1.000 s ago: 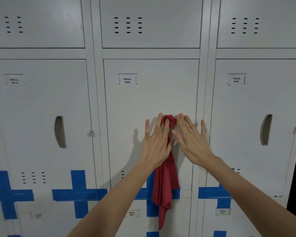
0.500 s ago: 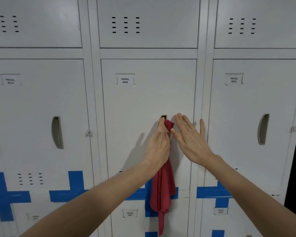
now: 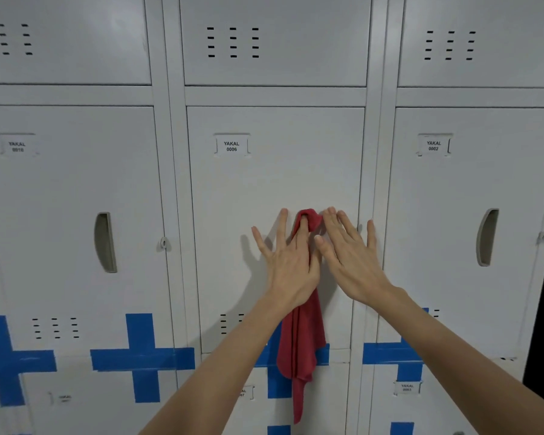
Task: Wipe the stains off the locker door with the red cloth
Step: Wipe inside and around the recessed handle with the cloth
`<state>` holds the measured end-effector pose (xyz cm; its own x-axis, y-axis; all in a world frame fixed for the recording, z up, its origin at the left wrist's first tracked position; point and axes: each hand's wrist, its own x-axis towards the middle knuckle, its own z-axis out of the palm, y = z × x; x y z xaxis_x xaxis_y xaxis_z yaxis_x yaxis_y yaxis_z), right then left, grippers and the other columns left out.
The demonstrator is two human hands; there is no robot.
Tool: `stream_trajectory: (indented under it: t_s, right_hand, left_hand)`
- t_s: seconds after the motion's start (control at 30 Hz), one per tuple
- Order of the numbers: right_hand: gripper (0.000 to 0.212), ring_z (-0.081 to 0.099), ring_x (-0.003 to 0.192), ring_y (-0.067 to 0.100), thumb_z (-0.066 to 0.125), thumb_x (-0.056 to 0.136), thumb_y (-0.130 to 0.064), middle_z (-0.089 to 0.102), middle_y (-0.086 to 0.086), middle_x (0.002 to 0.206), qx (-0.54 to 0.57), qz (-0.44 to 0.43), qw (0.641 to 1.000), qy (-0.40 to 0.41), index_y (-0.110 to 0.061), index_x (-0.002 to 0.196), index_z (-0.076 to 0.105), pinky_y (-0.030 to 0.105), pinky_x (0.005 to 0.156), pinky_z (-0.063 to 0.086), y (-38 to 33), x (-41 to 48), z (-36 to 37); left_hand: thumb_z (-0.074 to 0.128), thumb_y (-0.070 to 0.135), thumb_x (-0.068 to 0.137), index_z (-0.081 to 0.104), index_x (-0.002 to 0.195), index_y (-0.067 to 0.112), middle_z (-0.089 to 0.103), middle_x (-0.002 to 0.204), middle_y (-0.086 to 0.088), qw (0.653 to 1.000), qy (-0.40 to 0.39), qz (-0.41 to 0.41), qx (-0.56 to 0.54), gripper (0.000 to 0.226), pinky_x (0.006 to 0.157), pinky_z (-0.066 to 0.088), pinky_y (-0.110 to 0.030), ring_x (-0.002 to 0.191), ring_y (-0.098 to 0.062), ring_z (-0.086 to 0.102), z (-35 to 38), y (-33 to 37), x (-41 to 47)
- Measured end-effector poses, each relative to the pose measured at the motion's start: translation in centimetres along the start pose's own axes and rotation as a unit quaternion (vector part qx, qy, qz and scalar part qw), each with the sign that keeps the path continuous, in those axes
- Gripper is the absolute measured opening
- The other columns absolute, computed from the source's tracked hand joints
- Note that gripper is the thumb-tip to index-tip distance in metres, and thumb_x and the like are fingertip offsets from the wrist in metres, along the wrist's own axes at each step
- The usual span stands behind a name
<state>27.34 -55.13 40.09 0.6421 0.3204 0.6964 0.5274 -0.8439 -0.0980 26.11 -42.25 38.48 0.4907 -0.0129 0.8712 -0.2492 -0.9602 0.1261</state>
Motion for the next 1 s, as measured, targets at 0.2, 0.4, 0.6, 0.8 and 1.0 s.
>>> stream_trajectory:
  t_s: [0.2, 0.4, 0.6, 0.8, 1.0]
  right_hand:
    - [0.07, -0.011, 0.144, 0.005, -0.003, 0.09, -0.06, -0.005, -0.008, 0.159, -0.003, 0.001, 1.0, 0.001, -0.025, 0.15, -0.005, 0.044, 0.114, -0.017, -0.1, 0.1, 0.3]
    - [0.071, -0.011, 0.144, 0.006, -0.003, 0.09, -0.06, -0.005, -0.008, 0.159, -0.003, 0.001, 1.0, 0.002, -0.024, 0.151, -0.003, 0.044, 0.113, -0.017, -0.2, 0.0, 0.3]
    - [0.072, -0.011, 0.144, 0.008, -0.004, 0.089, -0.06, -0.005, -0.007, 0.159, -0.002, 0.002, 1.0, 0.001, -0.023, 0.151, -0.002, 0.043, 0.112, -0.018, -0.2, 0.0, 0.3]
    - [0.062, -0.011, 0.144, 0.006, 0.007, 0.097, -0.053, -0.004, -0.008, 0.159, 0.022, 0.015, 1.0, -0.014, -0.023, 0.151, -0.002, 0.042, 0.113, -0.017, -0.6, 0.0, 0.0]
    - [0.053, 0.002, 0.144, 0.002, 0.019, 0.101, -0.044, 0.016, -0.01, 0.157, 0.114, 0.026, 0.993, 0.02, -0.024, 0.15, 0.016, 0.037, 0.113, -0.019, -0.4, -0.5, -0.9]
  left_hand:
    - [0.019, 0.039, 0.092, 0.034, 0.146, 0.013, 0.056, 0.135, 0.008, 0.993, 0.012, -0.049, -0.11, 0.062, 0.107, -0.024, -0.059, 0.147, -0.009, 0.002, 0.3, 0.5, -0.9]
    - [0.017, 0.045, 0.087, 0.039, 0.143, 0.016, 0.055, 0.134, 0.007, 0.986, 0.015, -0.072, -0.152, 0.067, 0.107, -0.026, -0.054, 0.144, -0.004, 0.002, 0.1, 0.8, -1.2]
    - [0.05, 0.035, 0.089, 0.057, 0.127, 0.02, 0.065, 0.115, 0.012, 0.986, 0.054, -0.079, -0.136, 0.041, 0.109, -0.022, -0.05, 0.139, -0.004, 0.019, 1.0, 0.2, -1.5]
    - [0.068, 0.021, 0.081, 0.068, 0.088, 0.023, 0.068, 0.073, 0.015, 0.983, 0.114, -0.101, -0.099, 0.007, 0.11, -0.004, -0.045, 0.121, -0.006, 0.038, 1.5, 0.2, 0.0]
    - [0.063, 0.023, 0.084, 0.069, 0.082, 0.025, 0.066, 0.07, 0.014, 0.985, 0.058, -0.13, -0.098, 0.007, 0.098, 0.013, -0.033, 0.104, -0.01, 0.047, -0.3, -0.5, 0.4]
